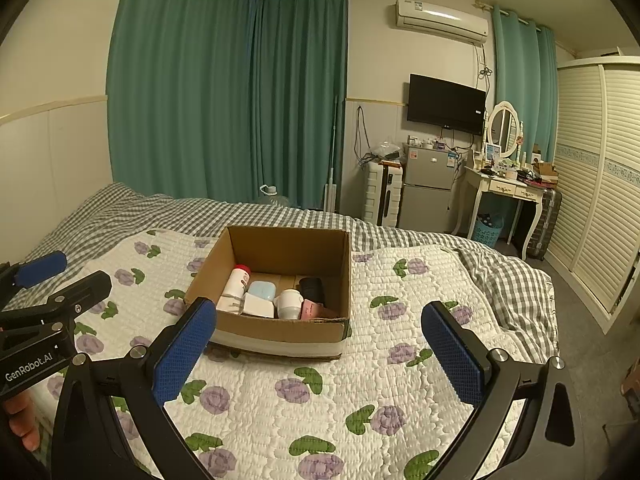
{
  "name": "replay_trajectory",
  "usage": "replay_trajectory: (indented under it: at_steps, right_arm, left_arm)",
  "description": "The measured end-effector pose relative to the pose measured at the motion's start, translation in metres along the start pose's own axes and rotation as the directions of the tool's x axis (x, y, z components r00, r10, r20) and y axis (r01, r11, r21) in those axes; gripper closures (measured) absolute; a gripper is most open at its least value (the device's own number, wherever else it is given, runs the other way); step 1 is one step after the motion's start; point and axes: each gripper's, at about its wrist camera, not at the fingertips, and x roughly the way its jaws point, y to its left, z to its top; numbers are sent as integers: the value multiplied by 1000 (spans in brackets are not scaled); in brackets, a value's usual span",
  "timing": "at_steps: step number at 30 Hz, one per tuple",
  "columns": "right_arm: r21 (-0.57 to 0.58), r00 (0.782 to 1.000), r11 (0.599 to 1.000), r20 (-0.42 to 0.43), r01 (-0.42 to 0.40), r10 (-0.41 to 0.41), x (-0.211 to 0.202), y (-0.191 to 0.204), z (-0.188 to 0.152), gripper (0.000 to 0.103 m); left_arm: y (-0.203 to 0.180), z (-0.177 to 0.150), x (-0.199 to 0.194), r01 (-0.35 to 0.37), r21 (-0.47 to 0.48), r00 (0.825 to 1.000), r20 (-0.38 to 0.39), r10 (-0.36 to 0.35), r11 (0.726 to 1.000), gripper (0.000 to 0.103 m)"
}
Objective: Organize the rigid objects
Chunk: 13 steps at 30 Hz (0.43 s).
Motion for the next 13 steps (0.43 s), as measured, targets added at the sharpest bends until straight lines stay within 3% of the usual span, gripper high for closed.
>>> replay_trajectory:
  at_steps: [13]
  right_arm:
    - [5, 1000, 1000, -15, -3, 3, 0, -2, -5, 0]
  left_arm:
    - [2, -1, 0, -7, 5, 1000, 2, 7, 1000, 29]
